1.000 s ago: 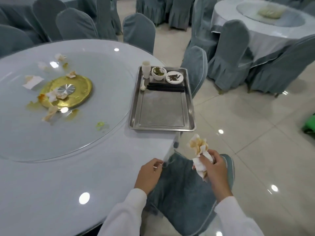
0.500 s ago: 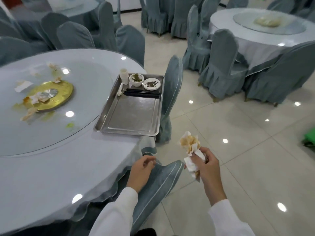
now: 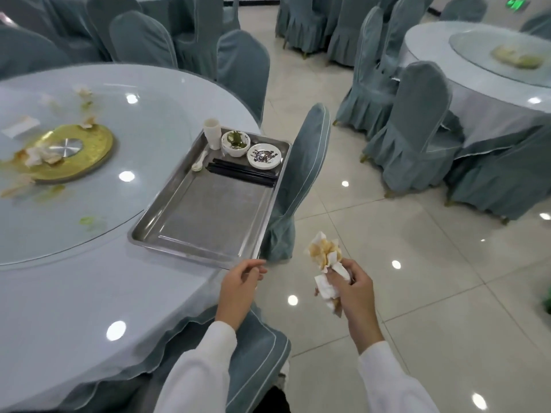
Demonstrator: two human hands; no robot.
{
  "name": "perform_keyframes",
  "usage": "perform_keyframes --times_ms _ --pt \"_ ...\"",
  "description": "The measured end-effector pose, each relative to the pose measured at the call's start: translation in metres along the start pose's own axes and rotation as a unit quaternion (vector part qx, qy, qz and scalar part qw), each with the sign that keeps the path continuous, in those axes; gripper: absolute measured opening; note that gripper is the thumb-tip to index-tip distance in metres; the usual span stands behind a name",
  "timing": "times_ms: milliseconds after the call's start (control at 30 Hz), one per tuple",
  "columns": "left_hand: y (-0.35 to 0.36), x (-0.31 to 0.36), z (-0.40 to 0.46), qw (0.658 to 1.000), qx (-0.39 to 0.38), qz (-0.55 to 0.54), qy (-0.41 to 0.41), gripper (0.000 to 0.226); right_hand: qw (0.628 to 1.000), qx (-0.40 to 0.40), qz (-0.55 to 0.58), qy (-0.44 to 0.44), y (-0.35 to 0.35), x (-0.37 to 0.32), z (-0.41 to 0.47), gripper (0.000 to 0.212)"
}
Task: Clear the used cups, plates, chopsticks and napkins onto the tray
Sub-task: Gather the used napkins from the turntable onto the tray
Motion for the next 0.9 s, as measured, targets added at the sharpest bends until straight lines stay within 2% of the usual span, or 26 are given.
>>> perform_keyframes --times_ms 100,367,433,633,900 --pt "0.018 0.005 0.035 0.999 0.011 -0.013 -0.033 0.023 1.000 -0.015 -0.004 0.015 -0.003 -0.019 0.038 0.017" --pt "0.055 0.023 0.106 0.997 0.046 -0.019 -0.060 0.025 0.999 -0.045 -0.009 0.017 -0.015 -0.076 0.122 0.011" --pt "0.067 0.023 0.123 0.994 0.078 -0.022 -0.068 0.027 0.998 -0.059 -0.015 0.010 -0.019 -0.088 0.150 0.006" --pt "0.110 0.033 0.178 0.977 0.188 -0.053 -0.088 0.028 0.993 -0.096 -0.054 0.041 -0.021 -0.106 0.248 0.011" --pt "0.148 0.069 0.253 0.947 0.279 -0.071 -0.142 0.014 0.981 -0.182 -0.063 0.023 -0.006 -0.193 0.333 0.010"
Point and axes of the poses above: each hand's wrist, its own z-axis towards the middle knuckle, its own y-axis out of the palm, x = y × z, the point moved 2 cm from there along z, towards the middle knuckle, and after that the axes turned 12 degrees about y, right-handed, at the moved point
